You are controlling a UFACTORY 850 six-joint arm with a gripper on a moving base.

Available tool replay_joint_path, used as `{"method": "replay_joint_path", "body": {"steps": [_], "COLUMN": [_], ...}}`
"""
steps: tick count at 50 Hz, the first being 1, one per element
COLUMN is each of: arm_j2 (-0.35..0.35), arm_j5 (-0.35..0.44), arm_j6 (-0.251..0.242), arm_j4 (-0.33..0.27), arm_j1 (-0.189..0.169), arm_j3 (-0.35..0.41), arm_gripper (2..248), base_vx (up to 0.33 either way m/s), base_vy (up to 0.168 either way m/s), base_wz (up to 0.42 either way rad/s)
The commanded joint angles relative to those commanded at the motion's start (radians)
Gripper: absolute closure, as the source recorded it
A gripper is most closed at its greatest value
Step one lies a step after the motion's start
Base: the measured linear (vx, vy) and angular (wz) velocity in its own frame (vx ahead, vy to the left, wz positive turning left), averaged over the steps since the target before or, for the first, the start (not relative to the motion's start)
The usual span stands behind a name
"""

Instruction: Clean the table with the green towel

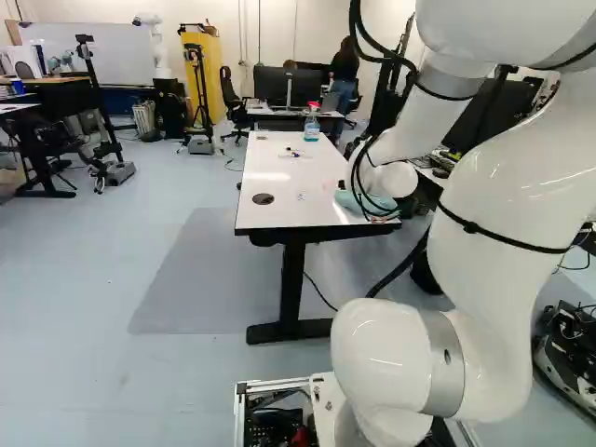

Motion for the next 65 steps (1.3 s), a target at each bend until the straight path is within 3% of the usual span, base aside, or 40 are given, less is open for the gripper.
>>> {"method": "replay_joint_path", "body": {"steps": [41,63,65], "arm_j2": [-0.056,-0.056,-0.056], "arm_j5": [-0.141,-0.143,-0.143], "arm_j6": [0.000,0.000,0.000], "arm_j4": [-0.013,-0.013,-0.013], "arm_j1": [-0.031,-0.031,-0.031], "arm_j3": [-0.062,-0.062,-0.062], "arm_gripper": [3,3,15], "base_vx": [0.000,0.000,0.000], "base_vy": [0.000,0.000,0.000], "base_wz": [0.000,0.000,0.000]}}
